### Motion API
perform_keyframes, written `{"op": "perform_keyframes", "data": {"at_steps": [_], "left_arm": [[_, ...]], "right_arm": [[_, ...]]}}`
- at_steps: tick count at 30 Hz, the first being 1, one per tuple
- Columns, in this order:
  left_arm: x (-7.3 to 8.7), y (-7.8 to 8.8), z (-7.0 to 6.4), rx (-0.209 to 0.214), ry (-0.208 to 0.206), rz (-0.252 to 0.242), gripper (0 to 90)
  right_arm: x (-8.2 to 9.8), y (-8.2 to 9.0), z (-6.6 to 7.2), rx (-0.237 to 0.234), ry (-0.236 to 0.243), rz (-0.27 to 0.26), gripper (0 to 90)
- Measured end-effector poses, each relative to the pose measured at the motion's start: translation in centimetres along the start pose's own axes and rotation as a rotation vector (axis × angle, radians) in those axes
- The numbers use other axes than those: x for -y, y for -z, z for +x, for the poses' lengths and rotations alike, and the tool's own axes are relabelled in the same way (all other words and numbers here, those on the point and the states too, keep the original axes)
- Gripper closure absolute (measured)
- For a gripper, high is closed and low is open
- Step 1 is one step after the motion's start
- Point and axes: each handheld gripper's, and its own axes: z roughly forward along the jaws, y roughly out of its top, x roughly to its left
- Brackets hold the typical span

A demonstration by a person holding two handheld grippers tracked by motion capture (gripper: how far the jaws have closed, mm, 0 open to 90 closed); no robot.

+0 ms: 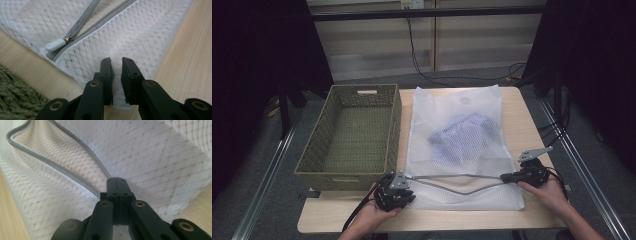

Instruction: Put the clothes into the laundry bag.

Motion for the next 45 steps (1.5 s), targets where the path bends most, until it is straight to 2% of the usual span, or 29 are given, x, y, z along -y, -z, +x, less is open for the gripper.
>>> {"op": "perform_keyframes", "data": {"at_steps": [2, 3, 4, 6, 7, 8, 9, 10, 13, 15, 16, 17, 19, 20, 21, 22, 23, 24, 26, 28, 30, 34, 37, 39, 42, 45], "left_arm": [[0.1, 0.0, 0.0, 0.011, 0.035, -0.016, 79.2], [0.1, 0.2, 0.2, 0.014, 0.005, 0.010, 79.2], [0.2, 0.3, 0.3, 0.016, 0.001, 0.016, 79.2], [0.6, 0.4, 0.2, 0.018, 0.042, -0.014, 79.3], [0.7, 0.6, 0.4, 0.013, 0.029, -0.006, 79.5], [0.9, 0.9, 0.7, 0.020, -0.007, 0.021, 79.4], [1.2, 1.1, 0.6, 0.023, 0.028, 0.011, 79.4], [1.5, 1.2, 0.6, 0.025, 0.038, -0.006, 79.4], [1.9, 1.5, 0.6, 0.023, 0.045, -0.010, 79.4], [1.6, 1.7, 0.8, 0.017, -0.010, 0.040, 79.4], [1.7, 1.7, 0.7, 0.016, -0.014, 0.034, 79.4], [1.7, 1.5, 0.4, 0.015, 0.043, 0.000, 79.3], [1.8, 1.8, 0.7, 0.018, 0.016, 0.029, 79.3], [2.0, 1.8, 0.6, 0.010, 0.049, 0.014, 79.4], [2.1, 1.9, 0.6, 0.013, 0.064, 0.011, 79.5], [2.1, 1.9, 0.6, 0.014, 0.063, 0.008, 79.6], [2.0, 2.0, 0.8, 0.018, 0.040, 0.035, 79.7], [2.0, 1.9, 0.8, 0.018, 0.054, 0.027, 79.7], [2.2, 1.8, 0.8, 0.044, 0.064, -0.008, 77.8], [2.2, 1.9, 0.7, 0.056, 0.080, -0.006, 75.7], [2.1, 2.0, 0.2, 0.060, 0.062, -0.015, 72.9], [1.6, 2.5, -0.5, 0.054, 0.054, -0.074, 63.9], [1.3, 3.0, -0.7, 0.050, 0.049, -0.129, 59.5], [1.2, 3.4, -1.1, 0.072, 0.035, -0.179, 55.5], [0.8, 4.1, -1.8, 0.057, 0.029, -0.235, 49.8], [0.6, 5.0, -2.1, 0.025, 0.071, -0.312, 38.0]], "right_arm": [[0.0, 0.1, 0.0, 0.010, 0.001, 0.003, 90.0], [0.1, 0.1, 0.0, 0.011, -0.001, 0.000, 90.0], [0.1, 0.1, -0.1, 0.006, -0.008, -0.005, 90.0], [0.3, 0.2, -0.3, 0.005, -0.019, -0.011, 90.0], [0.3, 0.3, -0.4, 0.012, -0.018, -0.009, 90.0], [0.4, 0.4, -0.5, 0.015, -0.021, -0.014, 90.0], [0.5, 0.4, -0.5, 0.020, -0.026, -0.015, 90.0], [0.5, 0.5, -0.6, 0.025, -0.029, -0.016, 90.0], [0.7, 0.7, -0.8, 0.027, -0.043, -0.021, 90.0], [0.7, 0.7, -0.6, 0.036, -0.042, -0.019, 90.0], [0.7, 0.7, -0.6, 0.040, -0.040, -0.020, 90.0], [0.7, 0.7, -0.5, 0.042, -0.037, -0.018, 90.0], [0.7, 0.8, -0.5, 0.055, -0.033, -0.013, 90.0], [0.7, 0.8, -0.4, 0.063, -0.031, -0.013, 90.0], [0.7, 0.8, -0.4, 0.067, -0.026, -0.013, 90.0], [0.8, 0.9, -0.4, 0.071, -0.021, -0.013, 90.0], [0.8, 0.8, -0.3, 0.073, -0.021, -0.019, 90.0], [0.7, 0.8, -0.3, 0.073, -0.022, -0.016, 90.0], [0.8, 0.9, -0.3, 0.078, -0.023, -0.017, 90.0], [0.9, 0.8, -0.3, 0.070, -0.034, -0.028, 90.0], [0.8, 0.8, -0.4, 0.055, -0.061, -0.039, 85.4], [0.2, 1.5, 0.2, 0.011, -0.063, -0.155, 74.7], [-0.1, 1.8, 0.6, -0.005, -0.050, -0.209, 68.0], [-0.3, 2.1, 1.0, 0.016, -0.052, -0.243, 57.3], [-0.5, 2.5, 1.5, 0.029, -0.057, -0.299, 46.2], [-0.6, 3.1, 2.0, 0.027, -0.049, -0.352, 38.9]]}}
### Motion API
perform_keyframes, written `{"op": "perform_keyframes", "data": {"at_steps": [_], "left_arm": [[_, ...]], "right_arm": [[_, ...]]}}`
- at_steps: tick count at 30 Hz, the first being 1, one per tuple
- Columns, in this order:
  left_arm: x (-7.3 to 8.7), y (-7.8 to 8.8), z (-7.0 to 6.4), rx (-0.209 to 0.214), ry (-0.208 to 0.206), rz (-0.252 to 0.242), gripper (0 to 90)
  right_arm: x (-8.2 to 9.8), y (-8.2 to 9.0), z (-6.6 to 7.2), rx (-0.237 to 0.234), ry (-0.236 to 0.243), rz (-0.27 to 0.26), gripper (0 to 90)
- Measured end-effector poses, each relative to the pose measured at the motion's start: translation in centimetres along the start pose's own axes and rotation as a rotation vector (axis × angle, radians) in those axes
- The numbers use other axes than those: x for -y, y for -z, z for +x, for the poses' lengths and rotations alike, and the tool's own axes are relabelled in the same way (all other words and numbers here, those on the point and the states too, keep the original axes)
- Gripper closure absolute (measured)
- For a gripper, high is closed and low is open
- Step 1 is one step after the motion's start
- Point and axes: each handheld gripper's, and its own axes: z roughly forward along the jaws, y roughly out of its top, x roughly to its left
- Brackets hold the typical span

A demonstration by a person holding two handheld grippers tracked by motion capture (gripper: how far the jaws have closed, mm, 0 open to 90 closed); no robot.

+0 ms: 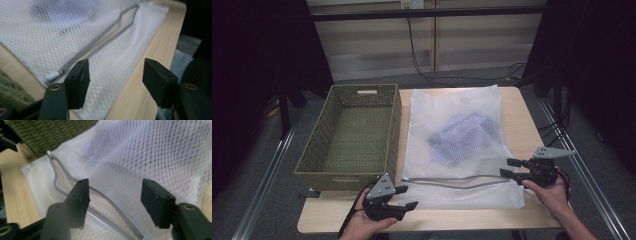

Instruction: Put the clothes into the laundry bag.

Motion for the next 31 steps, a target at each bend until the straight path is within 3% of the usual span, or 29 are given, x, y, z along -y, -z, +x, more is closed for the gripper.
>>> {"op": "perform_keyframes", "data": {"at_steps": [3, 5, 8, 12, 17, 22, 24, 26, 29, 31], "left_arm": [[0.0, 0.6, -0.1, -0.041, 0.025, -0.046, 27.2], [0.0, 1.0, -0.2, -0.061, 0.040, -0.073, 22.6], [0.3, 1.8, -0.4, -0.082, 0.064, -0.109, 17.2], [0.7, 2.5, -1.0, -0.130, 0.047, -0.126, 13.7], [1.1, 3.2, -1.3, -0.159, 0.049, -0.151, 12.7], [1.3, 3.2, -0.9, -0.163, 0.050, -0.152, 12.1], [1.4, 2.9, -0.7, -0.163, 0.044, -0.128, 10.7], [1.2, 2.5, -0.6, -0.148, 0.057, -0.128, 10.6], [1.0, 2.1, -0.5, -0.152, 0.048, -0.132, 8.6], [0.9, 1.9, -0.5, -0.145, 0.038, -0.120, 8.6]], "right_arm": [[-0.1, 0.6, 0.5, -0.021, -0.005, -0.046, 34.0], [-0.1, 0.8, 0.9, -0.007, -0.002, -0.064, 27.8], [0.3, 1.5, 1.6, -0.004, 0.001, -0.081, 25.7], [0.8, 2.2, 2.4, 0.000, 0.005, -0.084, 25.6], [1.5, 2.7, 3.2, -0.020, 0.002, -0.072, 21.6], [2.0, 3.5, 3.7, -0.017, -0.023, -0.097, 19.4], [2.1, 3.8, 3.8, -0.016, -0.032, -0.105, 19.6], [2.1, 3.7, 3.5, -0.017, -0.043, -0.108, 19.5], [2.2, 3.4, 2.7, 0.005, -0.065, -0.076, 20.3], [2.1, 3.4, 2.4, 0.003, -0.067, -0.083, 21.6]]}}
